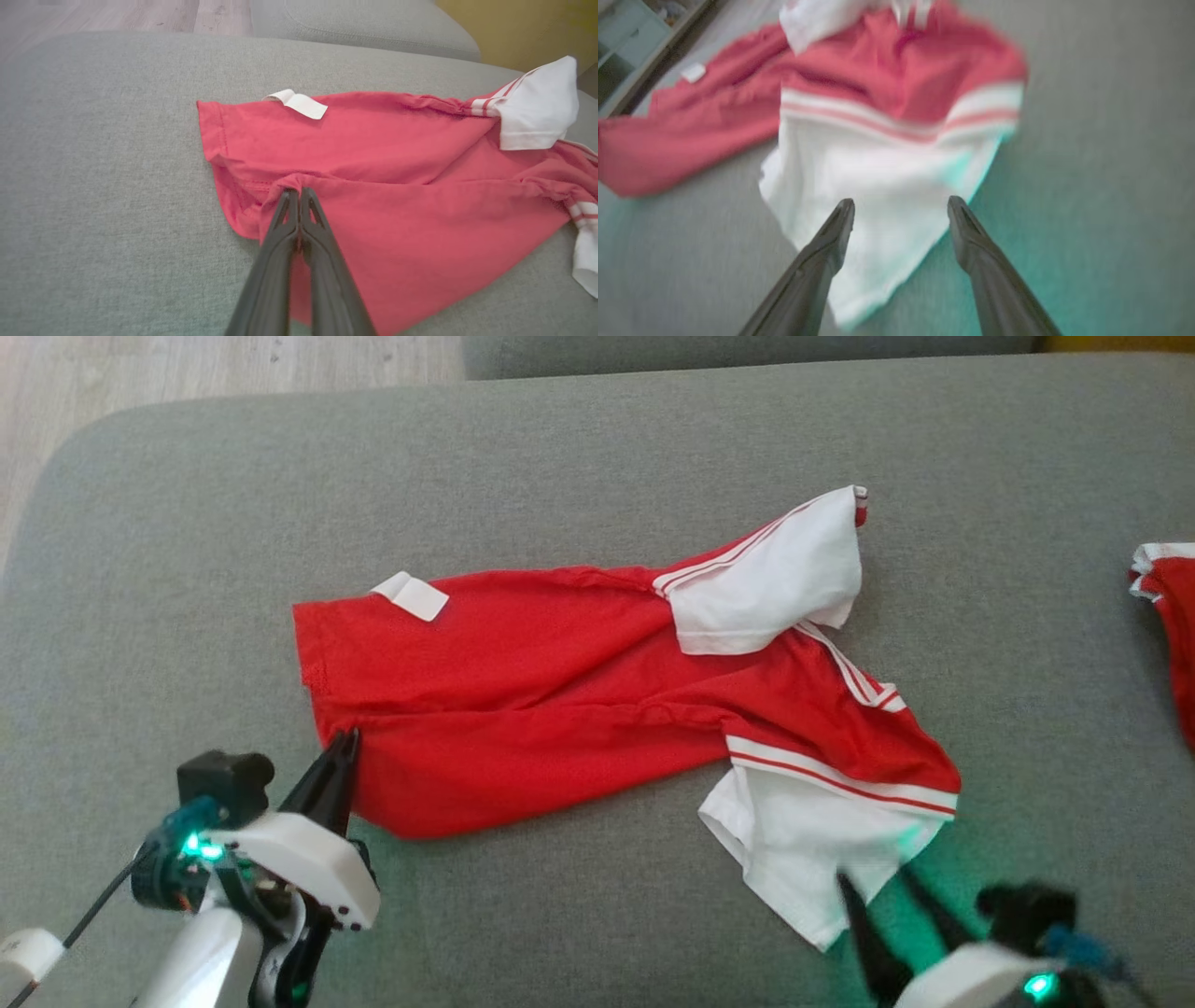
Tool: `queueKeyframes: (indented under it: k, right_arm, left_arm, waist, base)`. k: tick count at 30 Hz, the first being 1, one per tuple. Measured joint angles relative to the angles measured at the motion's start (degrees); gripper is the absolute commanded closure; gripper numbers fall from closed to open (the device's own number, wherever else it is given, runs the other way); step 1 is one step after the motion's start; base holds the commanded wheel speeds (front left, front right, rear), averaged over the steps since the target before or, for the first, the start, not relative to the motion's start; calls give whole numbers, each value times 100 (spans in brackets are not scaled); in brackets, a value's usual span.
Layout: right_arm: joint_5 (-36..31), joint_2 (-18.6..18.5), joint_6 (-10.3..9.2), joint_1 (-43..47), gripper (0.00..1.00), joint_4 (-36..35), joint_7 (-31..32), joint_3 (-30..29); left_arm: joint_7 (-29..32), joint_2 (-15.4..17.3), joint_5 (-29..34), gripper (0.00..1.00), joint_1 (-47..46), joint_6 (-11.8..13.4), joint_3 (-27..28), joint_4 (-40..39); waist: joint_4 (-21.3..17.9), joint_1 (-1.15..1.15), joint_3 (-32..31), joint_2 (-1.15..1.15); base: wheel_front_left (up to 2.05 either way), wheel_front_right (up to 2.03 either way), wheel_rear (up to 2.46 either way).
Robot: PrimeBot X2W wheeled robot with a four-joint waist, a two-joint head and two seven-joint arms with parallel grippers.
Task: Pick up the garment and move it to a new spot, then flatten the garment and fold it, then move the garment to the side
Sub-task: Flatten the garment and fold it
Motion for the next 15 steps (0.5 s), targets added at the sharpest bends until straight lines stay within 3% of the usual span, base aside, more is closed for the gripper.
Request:
queueKeyframes:
  k: [10,11,12,15]
  right_arm:
    - [381,-3,0,72,0,549,264,232]
    - [402,-4,0,19,17,583,330,253]
    - [452,-11,0,-9,100,586,359,264]
    - [470,-21,0,-70,100,541,353,265]
  left_arm:
    - [-29,79,33,100,220,180,7,-477]
    - [-74,89,33,100,219,188,7,-520]
    - [-125,90,33,100,218,188,8,-557]
    - [-330,103,37,100,230,194,31,-694]
  waist:
    - [113,0,105,0]
    - [124,0,111,0]
    - [134,-1,114,0]
    - [142,0,100,0]
  base:
    - [0,0,0]
    - [0,0,0]
    - [0,0,0]
    - [0,0,0]
